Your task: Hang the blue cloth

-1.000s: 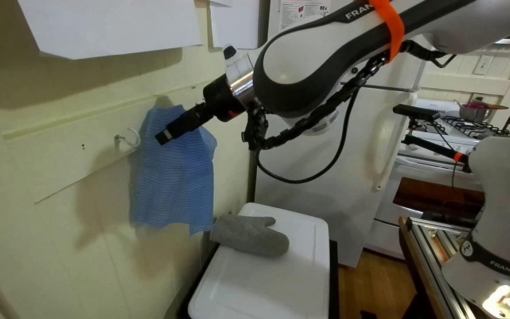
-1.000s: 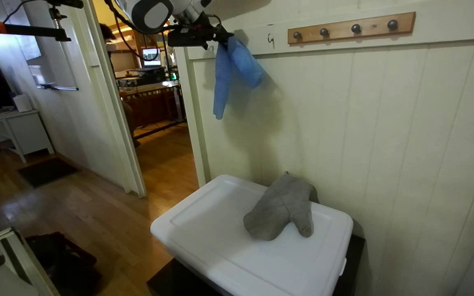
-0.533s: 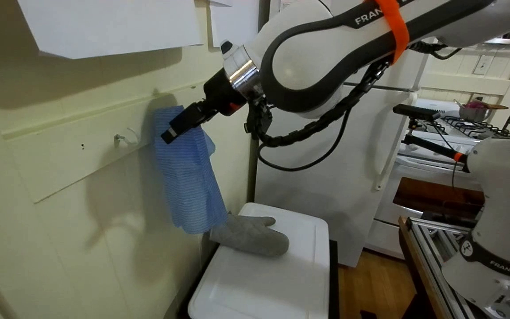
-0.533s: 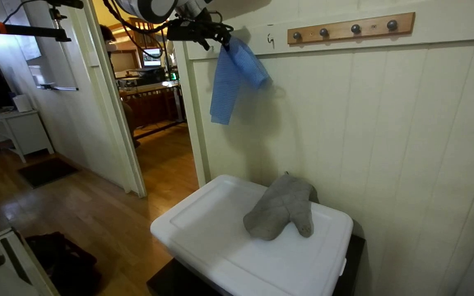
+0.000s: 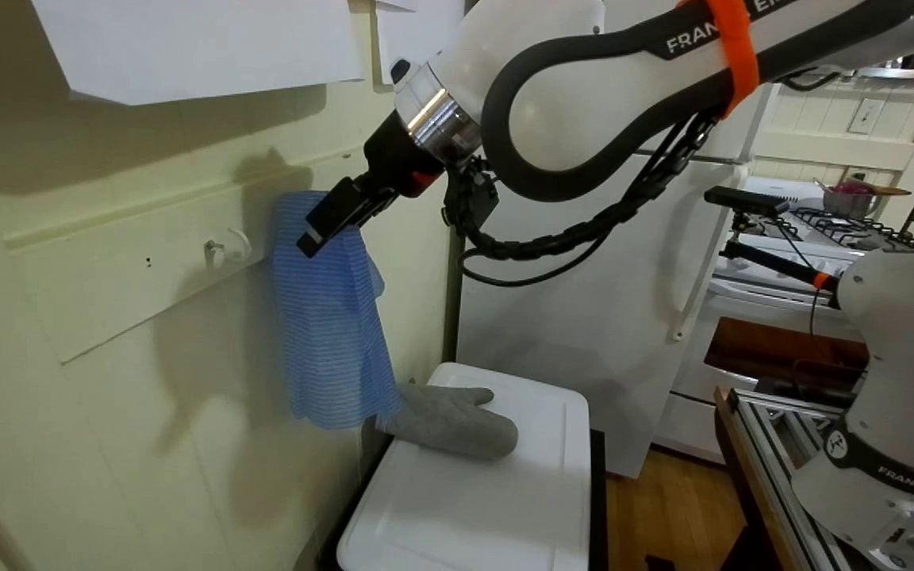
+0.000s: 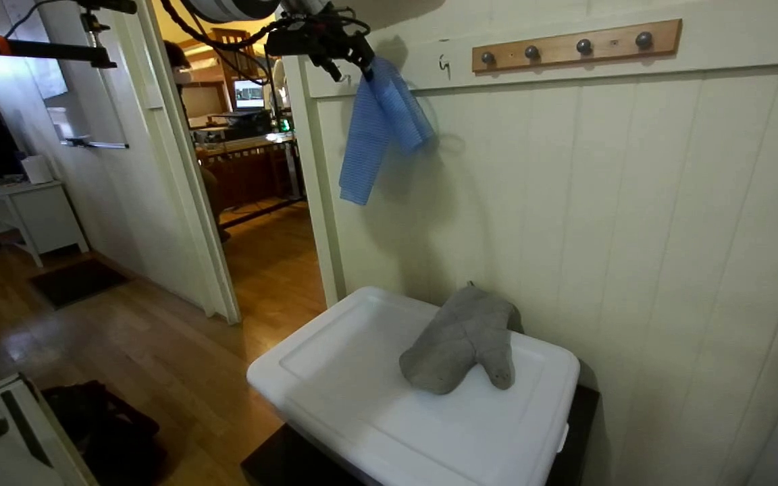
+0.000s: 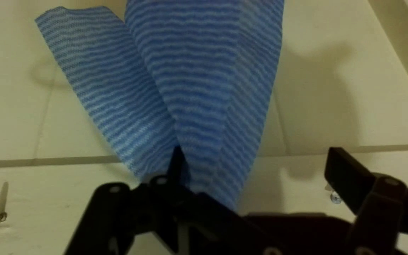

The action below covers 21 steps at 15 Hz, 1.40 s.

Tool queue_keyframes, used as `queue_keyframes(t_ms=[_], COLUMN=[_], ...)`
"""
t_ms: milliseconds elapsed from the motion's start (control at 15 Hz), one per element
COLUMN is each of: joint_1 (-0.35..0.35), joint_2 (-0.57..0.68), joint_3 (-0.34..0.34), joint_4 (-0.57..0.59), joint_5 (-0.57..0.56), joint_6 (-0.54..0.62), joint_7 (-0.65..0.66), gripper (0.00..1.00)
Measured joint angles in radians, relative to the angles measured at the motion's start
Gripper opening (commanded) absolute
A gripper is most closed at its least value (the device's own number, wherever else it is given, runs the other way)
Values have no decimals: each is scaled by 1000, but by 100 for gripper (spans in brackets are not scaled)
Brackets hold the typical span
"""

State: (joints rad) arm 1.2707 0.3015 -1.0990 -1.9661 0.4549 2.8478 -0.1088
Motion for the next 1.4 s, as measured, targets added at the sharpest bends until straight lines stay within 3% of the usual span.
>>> queue_keyframes(t_ms=[200, 467, 800, 1200, 1400], joint_1=[44, 16, -3, -57, -157], joint_2=[21, 17, -14, -138, -231], joint_3=[-59, -45, -28, 66, 190], joint_4=[0, 0, 4, 4, -1], joint_5=[-36, -326, -563, -775, -900], joint_6=[-30, -61, -154, -292, -358], joint_7=[45, 276, 447, 614, 713], gripper=[100, 100, 100, 100, 100])
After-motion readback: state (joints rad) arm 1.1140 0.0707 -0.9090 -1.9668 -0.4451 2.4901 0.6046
